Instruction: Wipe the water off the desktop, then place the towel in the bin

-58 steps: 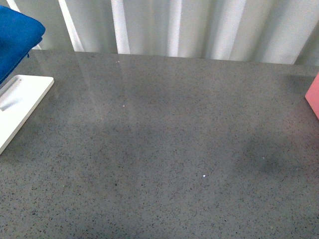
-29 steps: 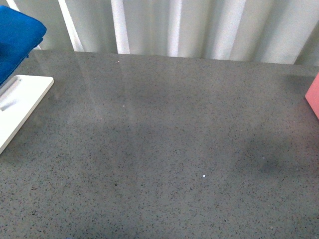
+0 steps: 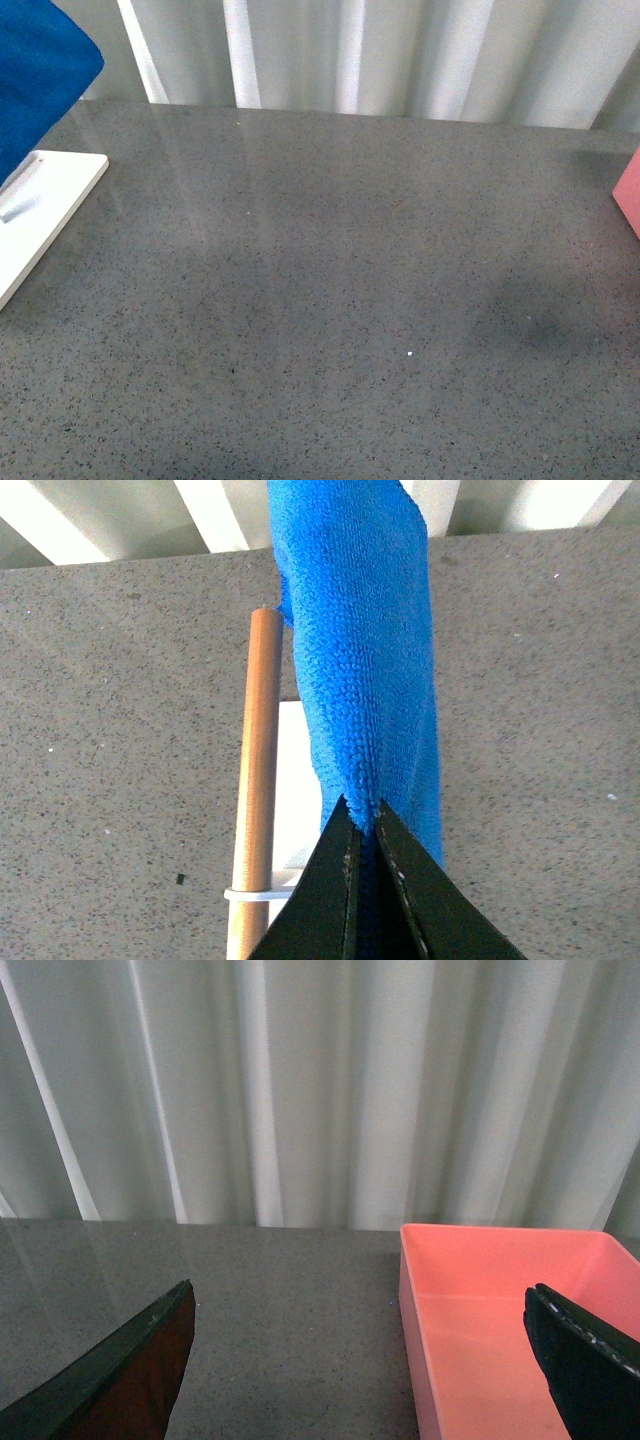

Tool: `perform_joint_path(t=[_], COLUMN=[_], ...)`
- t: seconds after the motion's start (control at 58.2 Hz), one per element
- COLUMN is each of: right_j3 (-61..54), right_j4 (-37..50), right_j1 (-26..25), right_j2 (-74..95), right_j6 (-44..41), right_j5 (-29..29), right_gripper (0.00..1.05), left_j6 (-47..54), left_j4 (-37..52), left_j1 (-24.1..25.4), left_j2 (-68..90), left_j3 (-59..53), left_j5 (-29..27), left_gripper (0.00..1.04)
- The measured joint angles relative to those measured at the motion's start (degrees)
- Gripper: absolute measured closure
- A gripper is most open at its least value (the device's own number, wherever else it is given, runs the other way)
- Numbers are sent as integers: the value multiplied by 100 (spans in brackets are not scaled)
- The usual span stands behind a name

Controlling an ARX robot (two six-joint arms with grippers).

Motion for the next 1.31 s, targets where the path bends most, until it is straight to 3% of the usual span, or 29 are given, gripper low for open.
perform_joint_path(t=[0.584,0.893,1.305], right_j3=[0,0,0], right_j4=[0,0,0], right_j1=[0,0,0], right_j2=[0,0,0], right_j6=[0,0,0], right_j5=[0,0,0], right_gripper=[7,7,7], left_j6=[-1311,-3040,-4769], left_j4=[-199,188,863], left_j1=[-592,-1110,-2070], left_j2=[-992,-1644,-2343], left_j3=[35,44,-199], left_j5=[1438,2568,2968], left_gripper=[102,102,102])
